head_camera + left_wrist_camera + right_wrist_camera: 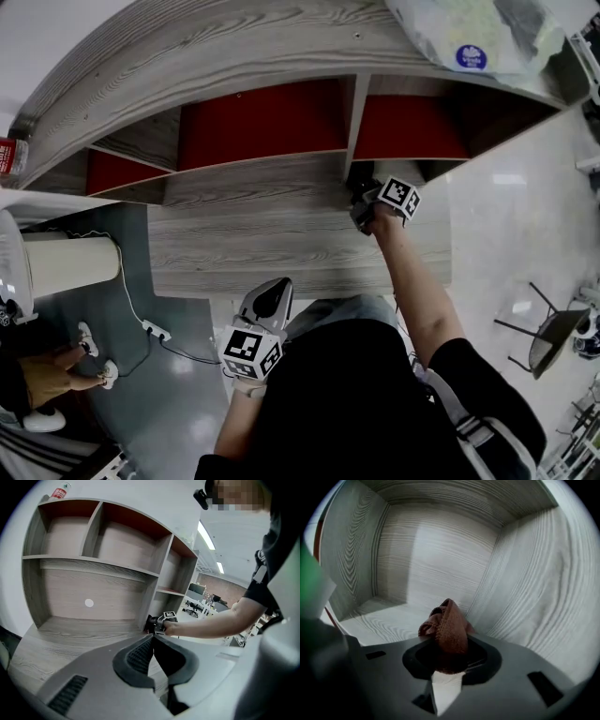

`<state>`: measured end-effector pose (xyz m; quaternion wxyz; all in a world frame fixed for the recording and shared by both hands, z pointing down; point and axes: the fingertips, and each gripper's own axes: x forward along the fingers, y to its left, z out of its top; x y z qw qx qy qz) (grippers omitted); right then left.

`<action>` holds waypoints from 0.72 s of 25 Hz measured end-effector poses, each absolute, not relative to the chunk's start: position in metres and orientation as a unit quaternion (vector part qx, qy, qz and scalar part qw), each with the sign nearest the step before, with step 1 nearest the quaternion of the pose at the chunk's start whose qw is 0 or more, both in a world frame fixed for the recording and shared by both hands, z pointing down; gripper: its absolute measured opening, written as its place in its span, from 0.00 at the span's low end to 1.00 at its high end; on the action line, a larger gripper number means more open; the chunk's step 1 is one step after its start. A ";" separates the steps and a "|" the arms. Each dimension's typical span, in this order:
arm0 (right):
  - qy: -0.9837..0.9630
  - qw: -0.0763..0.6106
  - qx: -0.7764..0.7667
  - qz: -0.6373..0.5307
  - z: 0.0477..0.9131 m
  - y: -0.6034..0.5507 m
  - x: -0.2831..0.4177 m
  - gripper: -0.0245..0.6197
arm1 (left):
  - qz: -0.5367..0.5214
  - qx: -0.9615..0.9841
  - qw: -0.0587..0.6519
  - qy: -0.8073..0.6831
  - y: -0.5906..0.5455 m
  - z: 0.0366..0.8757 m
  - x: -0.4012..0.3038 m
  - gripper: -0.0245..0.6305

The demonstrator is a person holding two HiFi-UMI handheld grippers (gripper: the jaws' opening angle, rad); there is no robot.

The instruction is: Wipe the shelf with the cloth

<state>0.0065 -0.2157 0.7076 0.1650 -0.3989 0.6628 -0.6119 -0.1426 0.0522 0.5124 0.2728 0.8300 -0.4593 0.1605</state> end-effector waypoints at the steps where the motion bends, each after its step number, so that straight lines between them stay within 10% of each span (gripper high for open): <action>1: 0.666 0.161 -0.399 -0.609 0.707 -0.214 0.006 0.16 | 0.160 0.830 0.273 -0.460 0.052 0.512 -0.142 0.05; 18: 0.559 0.274 -0.520 -0.585 0.715 -0.207 0.168 0.16 | 0.162 0.850 0.267 -0.425 0.035 0.503 -0.074 0.05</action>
